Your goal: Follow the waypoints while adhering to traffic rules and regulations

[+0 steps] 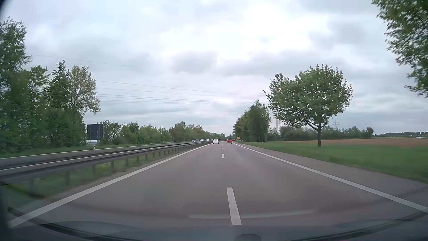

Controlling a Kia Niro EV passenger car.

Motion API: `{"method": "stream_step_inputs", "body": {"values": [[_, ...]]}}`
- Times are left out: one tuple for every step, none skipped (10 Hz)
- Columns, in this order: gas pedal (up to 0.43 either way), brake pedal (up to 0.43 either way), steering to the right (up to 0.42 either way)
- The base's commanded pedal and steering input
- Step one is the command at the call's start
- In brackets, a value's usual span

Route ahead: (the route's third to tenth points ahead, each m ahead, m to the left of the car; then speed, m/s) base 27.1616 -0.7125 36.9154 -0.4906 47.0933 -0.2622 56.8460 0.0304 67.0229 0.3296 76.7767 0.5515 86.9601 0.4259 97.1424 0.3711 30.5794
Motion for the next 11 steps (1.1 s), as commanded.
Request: {"method": "stream_step_inputs", "body": {"values": [[0.248,0.0,0.001],[0.24,0.0,0.0],[0.24,0.0,0.0],[0.24,0.0,0.001],[0.24,0.0,0.001],[0.24,0.0,0.0],[0.24,0.0,0.001],[0.24,0.0,0.0],[0.24,0.0,0.0],[0.24,0.0,0.0],[0.24,0.0,0.0]]}}
